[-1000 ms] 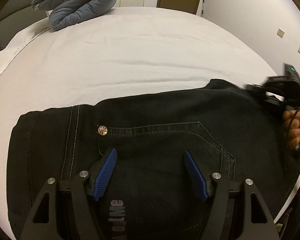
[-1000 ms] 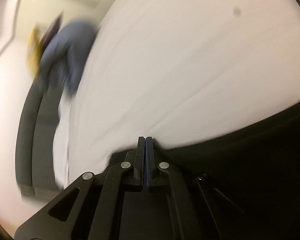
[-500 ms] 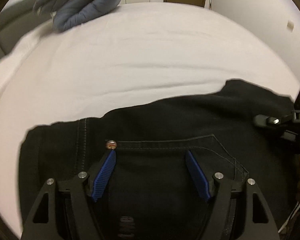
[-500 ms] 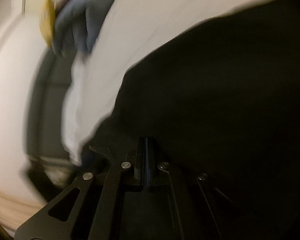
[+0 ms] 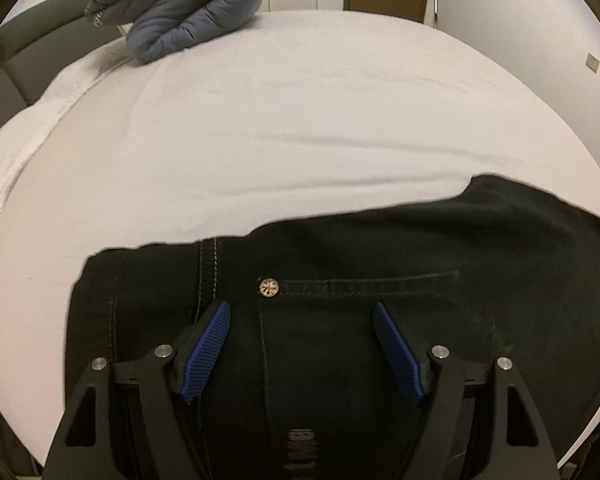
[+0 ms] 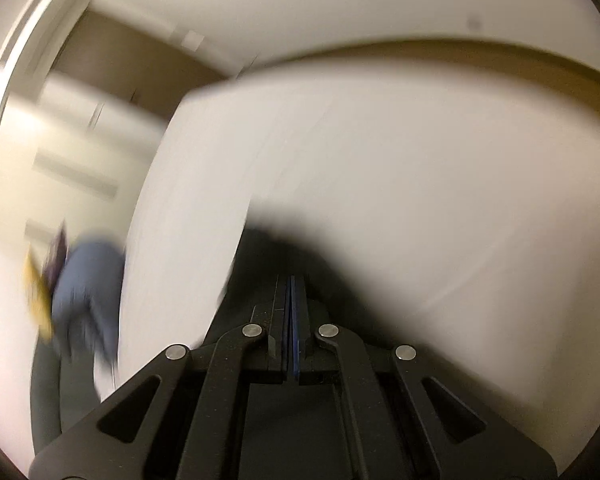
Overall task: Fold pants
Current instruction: 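Grasp the hem of a jeans leg with the right gripper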
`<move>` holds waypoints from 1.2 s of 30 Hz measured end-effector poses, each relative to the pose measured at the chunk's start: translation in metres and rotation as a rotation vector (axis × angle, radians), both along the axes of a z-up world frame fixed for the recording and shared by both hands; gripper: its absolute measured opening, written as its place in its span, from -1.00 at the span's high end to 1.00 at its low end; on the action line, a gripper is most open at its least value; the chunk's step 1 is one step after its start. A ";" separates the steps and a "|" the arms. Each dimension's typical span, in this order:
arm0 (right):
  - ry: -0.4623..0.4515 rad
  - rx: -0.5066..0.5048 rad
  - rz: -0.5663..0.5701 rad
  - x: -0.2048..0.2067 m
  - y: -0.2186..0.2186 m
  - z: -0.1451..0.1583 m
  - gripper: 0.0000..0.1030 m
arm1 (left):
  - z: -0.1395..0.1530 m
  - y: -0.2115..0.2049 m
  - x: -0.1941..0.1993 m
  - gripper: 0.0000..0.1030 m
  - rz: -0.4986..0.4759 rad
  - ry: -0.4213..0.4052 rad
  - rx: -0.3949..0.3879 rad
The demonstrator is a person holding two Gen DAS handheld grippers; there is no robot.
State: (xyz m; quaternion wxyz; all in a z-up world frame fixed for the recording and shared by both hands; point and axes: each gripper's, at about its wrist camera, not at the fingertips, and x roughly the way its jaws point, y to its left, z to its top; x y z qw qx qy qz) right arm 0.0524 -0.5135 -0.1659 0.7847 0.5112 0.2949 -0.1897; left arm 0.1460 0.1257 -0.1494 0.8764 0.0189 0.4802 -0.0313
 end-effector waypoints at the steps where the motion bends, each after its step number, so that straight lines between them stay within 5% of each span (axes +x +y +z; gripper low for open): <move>1: 0.027 -0.027 -0.039 -0.009 -0.011 0.009 0.84 | 0.004 -0.002 0.004 -0.46 -0.004 -0.010 -0.009; 3: -0.043 -0.029 -0.018 -0.021 -0.012 0.030 0.84 | 0.016 -0.025 0.003 -0.46 -0.041 -0.035 -0.034; 8: -0.256 0.129 0.429 0.018 0.095 0.045 0.84 | 0.019 -0.101 0.011 -0.47 -0.140 -0.019 -0.180; 12: -0.143 0.267 0.601 0.045 0.174 -0.015 0.84 | -0.017 -0.150 0.012 -0.47 -0.217 0.067 -0.146; 13: -0.081 0.269 0.592 0.046 0.174 -0.032 1.00 | -0.021 -0.149 0.011 -0.47 -0.214 0.057 -0.149; 15: -0.119 0.313 0.546 0.038 0.146 -0.050 1.00 | -0.020 -0.142 0.013 -0.47 -0.210 0.057 -0.171; 18: -0.103 0.203 0.427 0.025 0.091 -0.038 1.00 | -0.022 -0.135 0.014 -0.47 -0.206 0.051 -0.145; 23: -0.113 0.156 0.121 0.005 -0.056 -0.029 1.00 | -0.023 -0.129 0.011 -0.47 -0.198 0.033 -0.119; 25: -0.006 -0.004 -0.008 -0.013 -0.092 -0.004 1.00 | -0.023 -0.121 0.009 -0.47 -0.184 0.028 -0.123; 28: -0.027 0.055 -0.156 -0.052 -0.133 0.012 0.85 | -0.015 -0.112 -0.003 -0.32 -0.148 0.023 -0.122; 30: -0.085 0.040 -0.118 -0.066 -0.129 0.032 0.70 | -0.004 -0.107 -0.005 -0.32 -0.123 0.013 -0.141; 31: -0.109 0.012 -0.062 -0.069 -0.117 0.044 0.35 | 0.003 -0.110 -0.008 -0.32 -0.123 0.004 -0.178; 32: -0.132 0.006 -0.015 -0.070 -0.105 0.051 -0.27 | 0.007 -0.112 -0.014 -0.34 -0.127 -0.003 -0.211; 33: -0.165 0.013 0.032 -0.073 -0.087 0.056 -0.51 | 0.014 -0.117 -0.016 -0.44 -0.138 -0.011 -0.256; 36: -0.226 0.096 0.117 -0.078 -0.045 0.052 -0.61 | 0.024 -0.147 -0.031 -0.58 -0.212 -0.020 -0.338</move>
